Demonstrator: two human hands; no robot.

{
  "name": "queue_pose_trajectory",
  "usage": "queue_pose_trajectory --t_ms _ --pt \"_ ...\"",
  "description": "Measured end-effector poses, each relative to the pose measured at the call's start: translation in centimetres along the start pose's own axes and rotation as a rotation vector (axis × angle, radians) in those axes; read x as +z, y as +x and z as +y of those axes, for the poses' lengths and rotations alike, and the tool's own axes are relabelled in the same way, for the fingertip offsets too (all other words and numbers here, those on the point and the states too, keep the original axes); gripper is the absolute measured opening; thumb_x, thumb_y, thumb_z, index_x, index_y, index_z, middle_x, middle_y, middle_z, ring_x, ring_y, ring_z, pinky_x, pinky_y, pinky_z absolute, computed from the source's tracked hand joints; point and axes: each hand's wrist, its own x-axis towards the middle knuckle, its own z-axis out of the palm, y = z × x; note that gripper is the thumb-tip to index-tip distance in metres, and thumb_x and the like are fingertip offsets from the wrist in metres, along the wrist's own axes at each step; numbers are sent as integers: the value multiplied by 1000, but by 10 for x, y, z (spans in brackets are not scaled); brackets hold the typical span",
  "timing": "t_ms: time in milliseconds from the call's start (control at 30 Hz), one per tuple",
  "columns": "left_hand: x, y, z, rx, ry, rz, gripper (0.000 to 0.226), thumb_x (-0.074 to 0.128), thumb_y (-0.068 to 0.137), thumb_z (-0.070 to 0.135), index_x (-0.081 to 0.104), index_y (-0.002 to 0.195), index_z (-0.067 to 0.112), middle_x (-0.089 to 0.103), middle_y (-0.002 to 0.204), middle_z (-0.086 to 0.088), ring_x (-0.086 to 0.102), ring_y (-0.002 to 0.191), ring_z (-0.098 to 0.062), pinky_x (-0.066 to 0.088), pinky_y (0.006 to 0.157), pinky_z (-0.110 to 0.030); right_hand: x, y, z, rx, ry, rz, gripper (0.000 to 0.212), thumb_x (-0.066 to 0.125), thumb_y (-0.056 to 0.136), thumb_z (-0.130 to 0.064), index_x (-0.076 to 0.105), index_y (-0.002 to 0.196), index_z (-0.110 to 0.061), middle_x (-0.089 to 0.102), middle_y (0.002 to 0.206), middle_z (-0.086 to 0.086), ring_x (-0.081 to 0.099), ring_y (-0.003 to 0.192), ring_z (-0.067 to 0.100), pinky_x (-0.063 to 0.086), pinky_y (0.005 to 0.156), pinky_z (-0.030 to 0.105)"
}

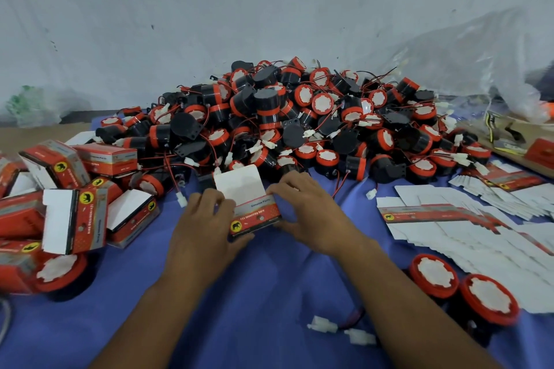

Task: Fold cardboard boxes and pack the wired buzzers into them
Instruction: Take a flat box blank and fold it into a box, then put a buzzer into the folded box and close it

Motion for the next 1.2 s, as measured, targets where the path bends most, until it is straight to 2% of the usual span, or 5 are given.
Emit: queue_pose_trajectory --t_ms 433,533,667,933,1200 --pt "7 -2 -5 -287 -748 -89 26 68 88 33 73 109 20 46 139 10 51 114 5 40 80 -2 -14 -4 4 332 502 113 43 44 100 -55 47 71 -24 50 60 -10 42 55 5 39 54 38" --pt "3 -2 -8 -245 -768 -87 38 66 77 45 73 105 20 42 138 8 48 106 17 39 78 0 -5 -2 22 383 206 224 9 58 100 -23 63 105 -17 59 102 -5 55 90 13 44 78 35" --pt "2 -5 -9 -171 -713 -107 13 73 81 39 69 93 37 35 139 20 45 107 20 39 80 0 9 9 42 360 21 -66 70 63 97 -19 26 156 -16 22 161 9 26 143 33 32 114 46" --pt "15 -15 -9 -28 -548 -223 22 76 84 35 56 90 43 47 117 18 38 111 -9 31 90 -15 20 27 40 402 -216 64 51 67 84 -28 51 132 -20 56 123 6 44 109 33 35 81 39" --pt "14 -13 -10 -136 -683 -165 61 77 72 49 40 120 52 43 125 33 41 116 10 41 83 -9 -64 23 27 629 741 616 3 64 95 -40 65 98 -38 68 103 -4 68 88 18 57 67 32"
